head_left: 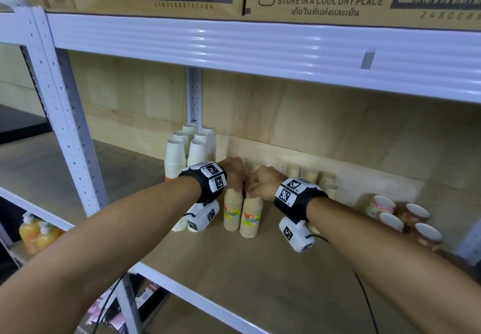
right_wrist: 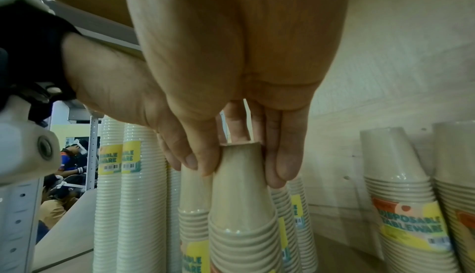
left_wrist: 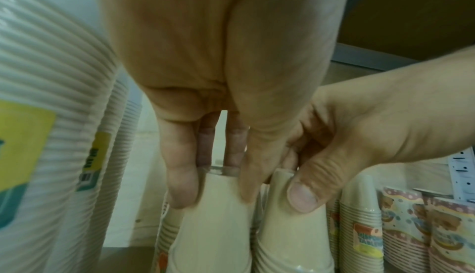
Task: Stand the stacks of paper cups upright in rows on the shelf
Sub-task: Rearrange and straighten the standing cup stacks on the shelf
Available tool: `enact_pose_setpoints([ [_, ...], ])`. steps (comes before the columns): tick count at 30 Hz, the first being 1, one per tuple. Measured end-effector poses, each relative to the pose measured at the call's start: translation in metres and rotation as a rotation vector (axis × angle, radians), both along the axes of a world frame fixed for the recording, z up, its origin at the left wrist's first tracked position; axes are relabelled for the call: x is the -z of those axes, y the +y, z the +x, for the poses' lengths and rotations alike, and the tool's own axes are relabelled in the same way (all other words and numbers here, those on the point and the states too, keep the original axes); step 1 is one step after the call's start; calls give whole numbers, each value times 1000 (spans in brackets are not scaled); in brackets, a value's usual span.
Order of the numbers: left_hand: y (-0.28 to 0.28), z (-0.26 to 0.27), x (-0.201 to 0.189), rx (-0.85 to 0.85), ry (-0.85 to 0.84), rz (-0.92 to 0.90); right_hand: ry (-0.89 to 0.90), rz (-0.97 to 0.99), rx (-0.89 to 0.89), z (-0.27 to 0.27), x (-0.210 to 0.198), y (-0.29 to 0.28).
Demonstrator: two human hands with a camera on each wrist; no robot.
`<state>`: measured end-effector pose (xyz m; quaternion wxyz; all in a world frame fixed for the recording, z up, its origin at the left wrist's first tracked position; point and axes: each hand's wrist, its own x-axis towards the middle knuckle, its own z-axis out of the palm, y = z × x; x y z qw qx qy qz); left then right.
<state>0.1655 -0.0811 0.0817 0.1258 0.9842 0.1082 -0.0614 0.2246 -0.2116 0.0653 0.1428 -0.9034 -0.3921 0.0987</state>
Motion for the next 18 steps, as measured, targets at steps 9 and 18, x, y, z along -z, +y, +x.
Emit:
enact_pose_setpoints([
  [9,-19,7,-15,45,52,-92,-39,-16,105,13,-17,-35],
  [18,-57,35,-27,121,-2,-83,-66,-2,201,38,-26,-74],
])
